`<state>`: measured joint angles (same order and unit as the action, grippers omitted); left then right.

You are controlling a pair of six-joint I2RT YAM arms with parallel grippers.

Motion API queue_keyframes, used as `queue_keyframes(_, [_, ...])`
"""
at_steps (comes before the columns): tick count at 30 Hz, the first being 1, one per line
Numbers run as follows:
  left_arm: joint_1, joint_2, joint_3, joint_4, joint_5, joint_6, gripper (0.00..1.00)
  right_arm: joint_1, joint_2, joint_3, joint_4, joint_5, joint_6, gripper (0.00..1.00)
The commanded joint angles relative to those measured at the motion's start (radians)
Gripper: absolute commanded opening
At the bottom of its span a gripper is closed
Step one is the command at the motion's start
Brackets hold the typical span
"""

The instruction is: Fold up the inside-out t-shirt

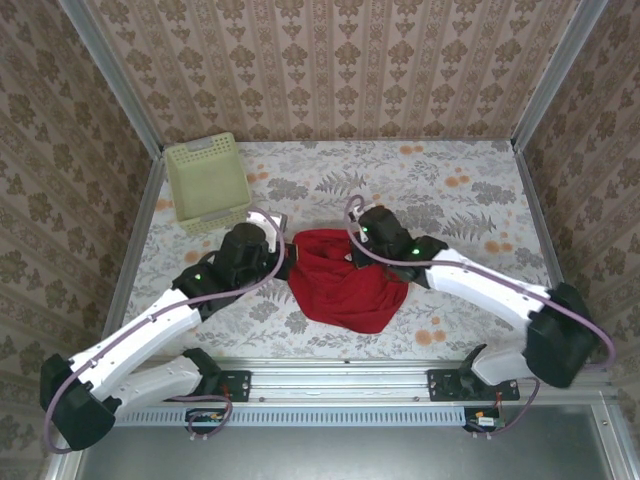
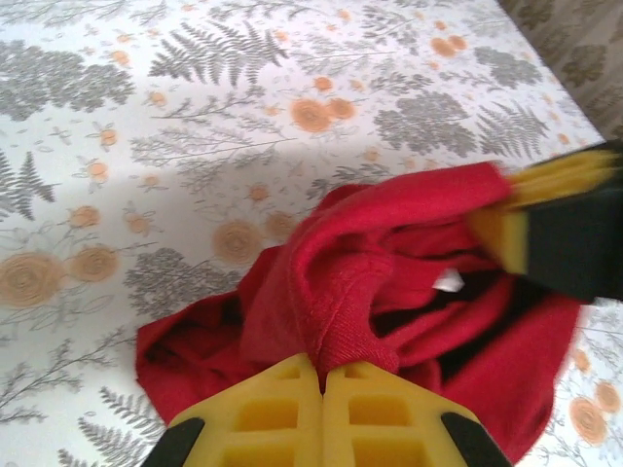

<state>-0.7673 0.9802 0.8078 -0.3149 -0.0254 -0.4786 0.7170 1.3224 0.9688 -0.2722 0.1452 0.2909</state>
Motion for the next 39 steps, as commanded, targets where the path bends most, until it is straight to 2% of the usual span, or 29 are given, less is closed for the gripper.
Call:
queue_keyframes(1, [0.049,0.046,0.087,-0.045,-0.007,-0.005,0.00,-0.006,-0.121,-0.010,-0.006,-0.075,0.011,0.00])
queue_keyframes(5, [0.120,0.134,0.196,-0.096,0.008,0.006,0.00,-0.024,-0.260,0.001,-0.008,-0.155,0.047,0.00])
queue_keyframes(9, [0.200,0.168,0.342,-0.138,0.065,0.019,0.00,-0.102,-0.401,-0.010,0.034,-0.258,0.117,0.00])
queue_keyframes(14, [0.160,0.040,0.362,0.030,0.141,0.064,0.00,-0.172,-0.516,-0.068,0.106,-0.320,0.166,0.00])
queue_keyframes(17, [0.118,0.034,0.293,0.093,0.142,0.073,0.00,-0.176,-0.497,-0.133,0.113,-0.287,0.175,0.00])
queue_keyframes(21, [0.124,0.171,0.290,-0.070,0.056,0.036,0.00,-0.188,-0.379,-0.199,0.075,-0.209,0.184,0.01])
queue_keyframes(24, [0.133,0.205,0.237,-0.062,0.104,0.008,0.00,-0.203,-0.270,-0.167,-0.058,-0.100,0.177,0.26])
queue_keyframes(26, [0.132,0.180,0.188,-0.021,0.135,-0.004,0.00,-0.199,-0.252,-0.169,-0.082,-0.093,0.156,0.45])
queue_keyframes(28, [0.131,0.147,0.155,0.008,0.155,-0.004,0.00,-0.171,-0.264,-0.180,-0.070,-0.098,0.135,0.58])
queue_keyframes(29, [0.131,0.129,0.140,0.025,0.168,-0.003,0.00,-0.141,-0.268,-0.175,-0.073,-0.082,0.123,0.61])
queue_keyframes(33, [0.129,0.082,0.105,0.065,0.200,0.004,0.00,-0.019,-0.217,-0.124,-0.088,-0.050,0.085,0.62])
queue_keyframes(35, [0.125,0.069,0.097,0.072,0.209,0.005,0.00,-0.006,-0.156,-0.101,-0.064,-0.113,0.091,0.58])
queue_keyframes(39, [0.115,0.044,0.080,0.077,0.219,0.003,0.00,0.023,-0.035,-0.020,-0.055,-0.105,0.082,0.55])
